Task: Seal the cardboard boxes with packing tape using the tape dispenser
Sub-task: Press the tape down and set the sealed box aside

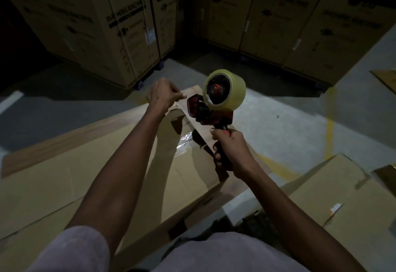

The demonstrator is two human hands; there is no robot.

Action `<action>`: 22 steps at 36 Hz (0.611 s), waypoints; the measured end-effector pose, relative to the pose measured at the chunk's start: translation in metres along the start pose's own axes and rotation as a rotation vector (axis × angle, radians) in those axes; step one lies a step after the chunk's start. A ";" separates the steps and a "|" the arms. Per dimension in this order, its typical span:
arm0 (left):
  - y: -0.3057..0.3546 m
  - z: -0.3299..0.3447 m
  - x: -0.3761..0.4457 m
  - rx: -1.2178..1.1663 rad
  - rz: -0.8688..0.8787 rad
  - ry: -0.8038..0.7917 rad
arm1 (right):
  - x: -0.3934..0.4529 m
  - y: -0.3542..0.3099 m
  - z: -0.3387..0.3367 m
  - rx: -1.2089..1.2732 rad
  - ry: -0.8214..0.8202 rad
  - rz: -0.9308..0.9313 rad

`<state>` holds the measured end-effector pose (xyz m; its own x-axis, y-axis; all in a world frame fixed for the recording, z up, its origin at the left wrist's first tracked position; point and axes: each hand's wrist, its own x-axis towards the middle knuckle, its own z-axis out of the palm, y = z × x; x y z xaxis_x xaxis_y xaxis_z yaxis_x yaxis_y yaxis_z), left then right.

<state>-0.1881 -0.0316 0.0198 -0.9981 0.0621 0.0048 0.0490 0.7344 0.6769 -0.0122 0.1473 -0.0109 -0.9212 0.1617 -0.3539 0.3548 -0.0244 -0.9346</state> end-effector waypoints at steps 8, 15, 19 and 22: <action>-0.015 0.010 0.000 -0.034 0.007 0.005 | 0.002 0.004 0.010 0.002 0.023 0.027; -0.027 0.019 0.003 -0.048 -0.010 -0.001 | 0.000 0.007 0.016 -0.028 0.040 0.047; -0.028 0.024 0.004 0.020 0.003 0.036 | -0.001 0.010 0.015 -0.037 0.056 0.043; -0.026 0.024 0.005 0.056 0.011 0.033 | -0.002 0.011 0.016 -0.031 0.070 0.039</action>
<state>-0.1934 -0.0340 -0.0154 -0.9981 0.0489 0.0366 0.0610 0.7706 0.6344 -0.0093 0.1313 -0.0210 -0.8936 0.2296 -0.3857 0.3959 -0.0020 -0.9183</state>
